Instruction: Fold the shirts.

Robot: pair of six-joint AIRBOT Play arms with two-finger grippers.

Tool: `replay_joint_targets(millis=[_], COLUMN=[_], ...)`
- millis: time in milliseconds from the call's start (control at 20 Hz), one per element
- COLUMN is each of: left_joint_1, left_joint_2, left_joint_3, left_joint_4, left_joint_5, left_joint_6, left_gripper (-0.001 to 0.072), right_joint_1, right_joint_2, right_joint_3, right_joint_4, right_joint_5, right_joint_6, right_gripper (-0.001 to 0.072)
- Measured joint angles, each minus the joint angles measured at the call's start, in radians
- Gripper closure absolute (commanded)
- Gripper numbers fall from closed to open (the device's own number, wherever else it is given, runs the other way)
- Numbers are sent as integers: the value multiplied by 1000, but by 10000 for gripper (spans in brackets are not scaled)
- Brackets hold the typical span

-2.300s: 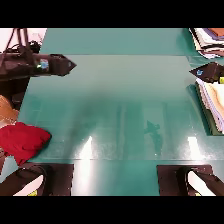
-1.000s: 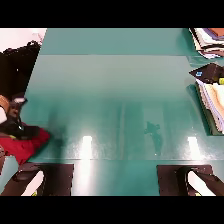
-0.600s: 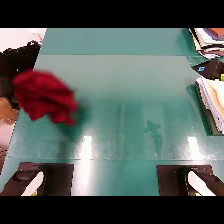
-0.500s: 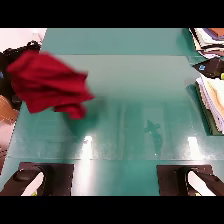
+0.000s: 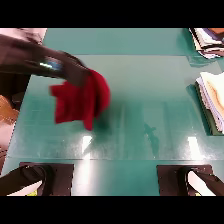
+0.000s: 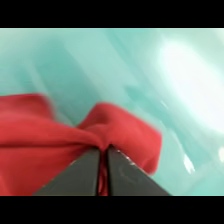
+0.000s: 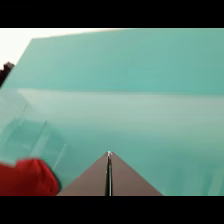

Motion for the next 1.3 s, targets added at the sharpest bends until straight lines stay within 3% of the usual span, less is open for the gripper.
replay_joint_targets(millis=[50, 300, 600, 800, 1200, 1250, 1300], left_joint_1=[-53, -121, 159, 365, 493, 496, 498], left_joint_2=[-56, -205, -262, -329, -484, -497, -505], left_joint_3=[1, 4, -35, -139, -253, -256, -258], left_joint_4=[-2, 51, 108, 24, -110, -127, -141], left_joint_5=[19, 64, 80, 98, 169, 180, 193], left_joint_6=[19, 76, 63, 45, 49, 53, 55], left_gripper=[152, 155, 156, 155, 157, 208, 468], right_joint_1=[0, 0, 0, 0, 0, 0, 0], right_joint_2=[0, -4, -45, -102, -177, -174, -169], right_joint_3=[23, 69, 79, 80, -48, -88, -132], right_joint_4=[0, -3, -8, -9, -9, -10, -10], right_joint_5=[0, 16, 87, 164, 238, 227, 217], right_joint_6=[0, 0, 0, 0, 0, 0, 0], right_gripper=[692, 692, 692, 692, 687, 630, 490])
